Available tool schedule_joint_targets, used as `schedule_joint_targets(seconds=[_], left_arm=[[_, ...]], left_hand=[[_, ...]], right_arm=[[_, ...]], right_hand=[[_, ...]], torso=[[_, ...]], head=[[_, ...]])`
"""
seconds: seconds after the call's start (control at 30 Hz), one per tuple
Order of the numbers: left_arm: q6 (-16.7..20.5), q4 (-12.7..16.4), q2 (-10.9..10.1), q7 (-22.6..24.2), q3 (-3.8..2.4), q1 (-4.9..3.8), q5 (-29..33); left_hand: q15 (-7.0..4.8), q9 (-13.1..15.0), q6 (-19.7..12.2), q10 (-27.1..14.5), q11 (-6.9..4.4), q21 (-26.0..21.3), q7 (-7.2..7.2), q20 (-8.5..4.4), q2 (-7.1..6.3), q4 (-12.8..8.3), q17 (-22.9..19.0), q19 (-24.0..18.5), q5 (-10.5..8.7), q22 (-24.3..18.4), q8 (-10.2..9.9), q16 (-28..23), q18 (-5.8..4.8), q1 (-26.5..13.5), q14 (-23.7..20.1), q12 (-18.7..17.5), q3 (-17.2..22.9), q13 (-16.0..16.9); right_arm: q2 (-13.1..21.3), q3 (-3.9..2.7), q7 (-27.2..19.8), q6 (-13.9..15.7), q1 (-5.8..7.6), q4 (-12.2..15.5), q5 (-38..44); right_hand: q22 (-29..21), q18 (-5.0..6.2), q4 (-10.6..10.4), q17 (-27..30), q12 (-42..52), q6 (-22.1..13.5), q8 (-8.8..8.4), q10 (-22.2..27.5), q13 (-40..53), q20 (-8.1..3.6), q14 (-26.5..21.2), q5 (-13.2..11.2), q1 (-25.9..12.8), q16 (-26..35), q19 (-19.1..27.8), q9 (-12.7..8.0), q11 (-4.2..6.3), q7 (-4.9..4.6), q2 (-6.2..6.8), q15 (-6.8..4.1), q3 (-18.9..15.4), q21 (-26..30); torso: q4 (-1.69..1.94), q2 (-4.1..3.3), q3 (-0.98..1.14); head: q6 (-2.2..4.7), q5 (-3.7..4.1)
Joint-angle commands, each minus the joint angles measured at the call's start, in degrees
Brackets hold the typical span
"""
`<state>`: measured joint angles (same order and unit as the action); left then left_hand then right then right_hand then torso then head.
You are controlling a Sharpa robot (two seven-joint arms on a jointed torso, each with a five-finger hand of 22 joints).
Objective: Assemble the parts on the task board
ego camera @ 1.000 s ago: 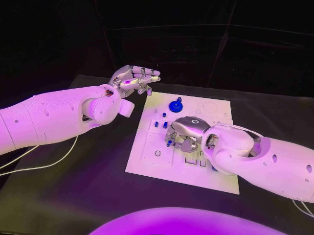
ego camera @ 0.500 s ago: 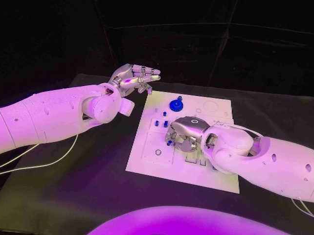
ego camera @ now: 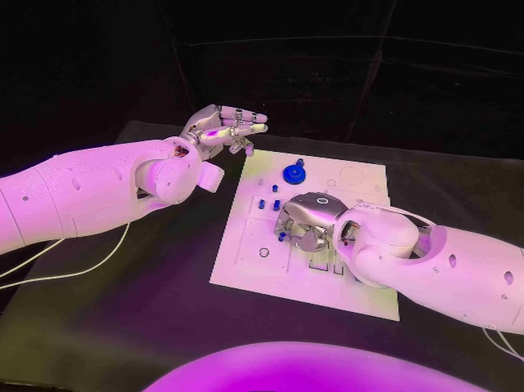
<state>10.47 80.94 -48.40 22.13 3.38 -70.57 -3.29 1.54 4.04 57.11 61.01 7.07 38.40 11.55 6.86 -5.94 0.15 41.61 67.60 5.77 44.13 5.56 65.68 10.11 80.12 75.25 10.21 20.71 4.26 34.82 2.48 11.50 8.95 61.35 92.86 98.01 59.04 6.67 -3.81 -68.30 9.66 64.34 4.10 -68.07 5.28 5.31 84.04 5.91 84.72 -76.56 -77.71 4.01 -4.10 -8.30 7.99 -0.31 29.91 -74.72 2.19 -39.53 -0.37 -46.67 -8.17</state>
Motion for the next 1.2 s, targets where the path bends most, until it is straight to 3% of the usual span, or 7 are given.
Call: schedule_joint_targets(seconds=[0.03, 0.47, 0.63, 0.77, 0.97, 1.2], left_arm=[[-0.42, 0.15, 0.01, 0.30, -0.06, -0.10, 0.22], [-0.69, 0.05, 0.13, 0.25, -0.06, -0.11, 0.22], [-0.74, 0.03, 0.13, 0.23, -0.06, -0.11, 0.22], [-0.75, 0.02, 0.11, 0.20, -0.06, -0.11, 0.22], [-0.74, -0.05, 0.09, 0.17, -0.06, -0.11, 0.22], [-0.80, -0.18, 0.06, 0.12, -0.06, -0.10, 0.22]], left_hand=[[0.28, -0.06, -0.39, -0.50, 0.10, -0.31, -0.12, 0.49, -0.02, -0.32, 0.06, 0.09, 0.12, -0.09, -0.13, 0.33, 0.31, 0.06, 0.07, 0.19, 0.13, -0.08], [0.28, -0.05, -0.43, -0.56, 0.09, -0.31, -0.13, 0.51, 0.05, -0.37, 0.09, 0.12, 0.14, -0.09, -0.07, 0.38, 0.32, 0.12, 0.10, 0.27, 0.17, -0.07], [0.28, -0.05, -0.43, -0.56, 0.09, -0.31, -0.13, 0.51, 0.05, -0.37, 0.09, 0.12, 0.14, -0.09, -0.07, 0.38, 0.32, 0.12, 0.10, 0.27, 0.17, -0.07], [0.28, -0.05, -0.43, -0.56, 0.09, -0.31, -0.13, 0.51, 0.05, -0.37, 0.09, 0.12, 0.14, -0.09, -0.07, 0.38, 0.32, 0.12, 0.10, 0.27, 0.17, -0.07], [0.28, -0.05, -0.43, -0.56, 0.09, -0.31, -0.13, 0.51, 0.05, -0.37, 0.09, 0.12, 0.14, -0.09, -0.07, 0.38, 0.32, 0.12, 0.10, 0.27, 0.17, -0.07], [0.28, -0.04, -0.49, -0.65, 0.11, -0.31, -0.12, 0.52, 0.05, -0.44, 0.05, 0.15, 0.14, -0.10, -0.02, 0.40, 0.33, 0.17, 0.09, 0.37, 0.18, -0.07]], right_arm=[[-0.20, 0.05, 0.46, -0.91, -0.05, -0.14, 1.11], [-0.05, 0.07, 0.31, -0.39, -0.08, -0.08, 1.27], [0.12, 0.07, -0.10, 0.64, -0.09, -0.11, 1.14], [0.39, 0.08, -0.53, 1.74, -0.09, 0.08, 0.84], [1.24, 0.08, -1.08, 3.48, -0.09, 1.13, 0.46], [3.91, 0.06, -1.69, 7.73, -0.09, 3.97, -0.36]], right_hand=[[-0.06, -0.84, 0.37, 0.05, 0.07, 0.17, -0.13, -0.16, -0.10, -0.11, 2.37, 0.26, -0.60, -0.14, -0.29, 0.07, -0.23, -0.32, -0.13, -0.30, -0.12, -0.14], [-0.48, -0.76, 0.77, 0.21, -0.42, -0.88, -0.47, 0.78, -0.35, 0.09, 2.27, 0.87, -2.45, -0.14, 0.08, -0.12, -0.52, -0.61, 0.49, -0.04, -0.80, 0.07], [-3.06, -0.40, 0.81, 2.37, -3.20, -5.17, -0.64, 6.43, -1.63, 1.11, 1.62, 1.42, -4.35, 1.20, 1.51, -0.41, -2.38, -2.22, 1.81, 1.36, -1.53, 1.54], [-6.53, 0.30, 1.21, 4.73, -3.84, -7.09, -0.58, 9.47, -1.63, 1.91, 0.85, 1.93, -5.21, 2.72, 3.26, -0.33, -3.04, -2.64, 2.50, 1.98, -2.95, 3.59], [-6.85, 0.38, 1.33, 4.97, -3.46, -7.59, -0.54, 9.70, -1.53, 2.02, 0.77, 2.04, -5.49, 2.86, 3.41, -0.29, -2.99, -2.49, 2.55, 1.97, -3.74, 3.85], [-6.76, 0.39, 1.39, 5.11, -2.79, -7.58, -0.41, 9.40, -1.44, 1.98, 0.95, 2.42, -5.61, 2.80, 3.28, -0.21, -2.83, -2.32, 2.15, 1.85, -4.23, 3.84]], torso=[[0.01, 0.04, 0.01], [0.02, 0.07, 0.03], [0.00, 0.10, 0.01], [0.02, 0.07, 0.04], [-0.03, 0.07, 0.08], [-0.07, 0.11, 0.07]], head=[[-0.06, 0.03], [-0.14, 0.15], [-0.03, 0.17], [0.02, 0.20], [0.10, 0.26], [0.44, 0.67]])
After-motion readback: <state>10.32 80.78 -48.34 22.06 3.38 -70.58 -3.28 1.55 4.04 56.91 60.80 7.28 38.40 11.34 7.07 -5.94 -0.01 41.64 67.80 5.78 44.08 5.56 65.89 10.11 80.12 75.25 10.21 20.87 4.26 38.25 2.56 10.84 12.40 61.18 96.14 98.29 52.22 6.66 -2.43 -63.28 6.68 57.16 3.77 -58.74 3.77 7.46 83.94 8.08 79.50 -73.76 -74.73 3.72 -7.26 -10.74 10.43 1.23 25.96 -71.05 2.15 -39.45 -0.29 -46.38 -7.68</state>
